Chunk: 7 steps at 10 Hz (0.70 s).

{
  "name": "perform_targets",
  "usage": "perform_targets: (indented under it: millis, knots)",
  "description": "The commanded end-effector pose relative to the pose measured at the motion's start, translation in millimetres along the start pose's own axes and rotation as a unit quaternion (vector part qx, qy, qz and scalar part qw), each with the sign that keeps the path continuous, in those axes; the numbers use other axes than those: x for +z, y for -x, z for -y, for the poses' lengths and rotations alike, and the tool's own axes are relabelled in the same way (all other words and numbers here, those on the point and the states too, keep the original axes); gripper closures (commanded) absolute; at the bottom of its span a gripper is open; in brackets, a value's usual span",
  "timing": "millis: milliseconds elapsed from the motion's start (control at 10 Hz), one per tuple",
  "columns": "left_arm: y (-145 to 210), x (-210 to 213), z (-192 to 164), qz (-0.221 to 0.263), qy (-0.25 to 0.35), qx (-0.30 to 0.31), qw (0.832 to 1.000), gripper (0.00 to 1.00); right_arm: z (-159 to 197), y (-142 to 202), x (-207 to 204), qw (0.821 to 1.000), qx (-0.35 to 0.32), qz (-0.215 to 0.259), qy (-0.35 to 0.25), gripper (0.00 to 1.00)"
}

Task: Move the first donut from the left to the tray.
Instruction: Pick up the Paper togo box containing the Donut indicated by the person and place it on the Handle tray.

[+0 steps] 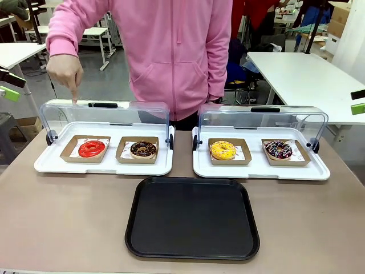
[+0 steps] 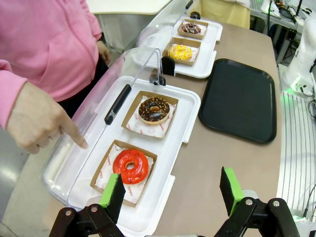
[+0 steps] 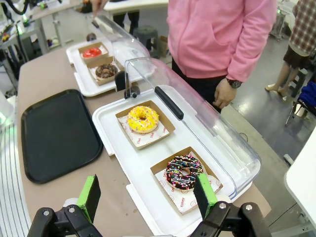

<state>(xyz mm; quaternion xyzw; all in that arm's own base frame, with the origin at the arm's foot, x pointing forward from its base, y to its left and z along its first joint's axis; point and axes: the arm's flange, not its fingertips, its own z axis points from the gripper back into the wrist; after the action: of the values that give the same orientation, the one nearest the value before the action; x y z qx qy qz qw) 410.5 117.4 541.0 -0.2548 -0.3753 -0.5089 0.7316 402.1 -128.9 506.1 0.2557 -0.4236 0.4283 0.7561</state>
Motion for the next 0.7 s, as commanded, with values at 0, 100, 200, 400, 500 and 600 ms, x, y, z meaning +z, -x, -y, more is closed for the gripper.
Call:
perform_targets:
  millis: [0, 100, 200, 400, 500, 600]
  knots:
    - [-2.5, 0.7, -0.7, 0.01, 0.002, -0.003, 1.0, 0.0, 3.1, -0.4, -1.9, 1.0, 0.012, 0.017, 0.001, 0.0]
    - [-2.5, 0.7, -0.7, 0.01, 0.002, -0.003, 1.0, 0.0, 3.1, -0.4, -1.9, 1.0, 0.012, 0.017, 0.001, 0.0]
    - [-2.5, 0.7, -0.7, 0.01, 0.002, -0.003, 1.0, 0.0, 3.1, -0.4, -1.9, 1.0, 0.012, 0.017, 0.001, 0.0]
    - [-2.5, 0.7, -0.7, 0.01, 0.002, -0.003, 1.0, 0.0, 3.1, -0.4, -1.9, 1.0, 0.012, 0.017, 0.001, 0.0]
    - [-2.5, 0.7, -0.7, 0.01, 0.002, -0.003, 1.0, 0.0, 3.1, -0.4, -1.9, 1.0, 0.012, 0.017, 0.001, 0.0]
    - [-2.5, 0.7, -0.7, 0.01, 0.002, -0.003, 1.0, 0.0, 3.1, -0.4, -1.9, 1.0, 0.012, 0.017, 0.001, 0.0]
